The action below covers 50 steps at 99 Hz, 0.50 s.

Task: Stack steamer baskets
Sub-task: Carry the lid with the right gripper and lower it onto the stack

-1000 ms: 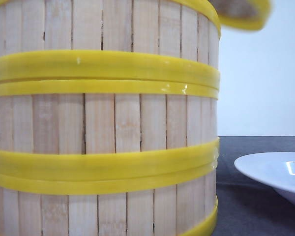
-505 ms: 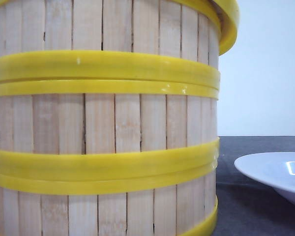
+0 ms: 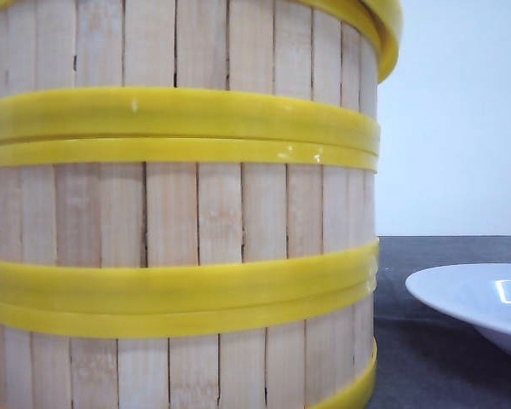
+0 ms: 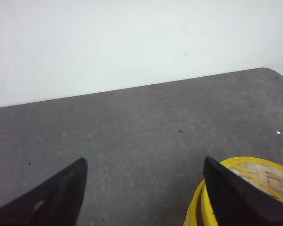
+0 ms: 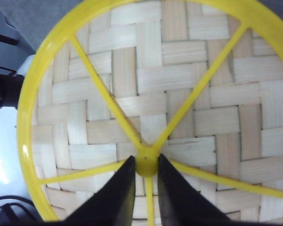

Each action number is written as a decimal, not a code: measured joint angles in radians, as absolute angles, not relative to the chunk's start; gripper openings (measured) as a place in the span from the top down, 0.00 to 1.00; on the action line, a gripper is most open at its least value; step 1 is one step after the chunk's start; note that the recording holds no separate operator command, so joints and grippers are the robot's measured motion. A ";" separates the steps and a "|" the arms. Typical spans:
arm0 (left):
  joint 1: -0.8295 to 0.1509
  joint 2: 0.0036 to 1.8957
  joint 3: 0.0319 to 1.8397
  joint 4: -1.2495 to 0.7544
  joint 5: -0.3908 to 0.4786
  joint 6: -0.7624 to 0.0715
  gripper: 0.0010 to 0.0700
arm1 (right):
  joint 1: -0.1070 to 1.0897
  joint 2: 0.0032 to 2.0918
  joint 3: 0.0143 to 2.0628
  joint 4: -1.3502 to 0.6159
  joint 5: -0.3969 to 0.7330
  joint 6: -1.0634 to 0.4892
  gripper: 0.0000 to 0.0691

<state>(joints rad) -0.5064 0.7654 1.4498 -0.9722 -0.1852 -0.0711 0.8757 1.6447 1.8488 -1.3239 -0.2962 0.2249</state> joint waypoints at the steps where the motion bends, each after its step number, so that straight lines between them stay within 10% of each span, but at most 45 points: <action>1: -0.506 0.765 1.450 -0.972 -0.185 -0.071 0.33 | 0.876 1.645 1.849 -1.324 -0.297 0.224 0.93; 50: -0.506 0.765 1.450 -0.973 -0.185 -0.071 0.33 | 0.897 1.645 1.849 -1.288 -0.302 0.209 0.93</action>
<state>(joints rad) -0.5064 0.7654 1.4498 -0.9726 -0.1852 -0.0711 0.8967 1.6447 1.8488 -1.2877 -0.3023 0.2092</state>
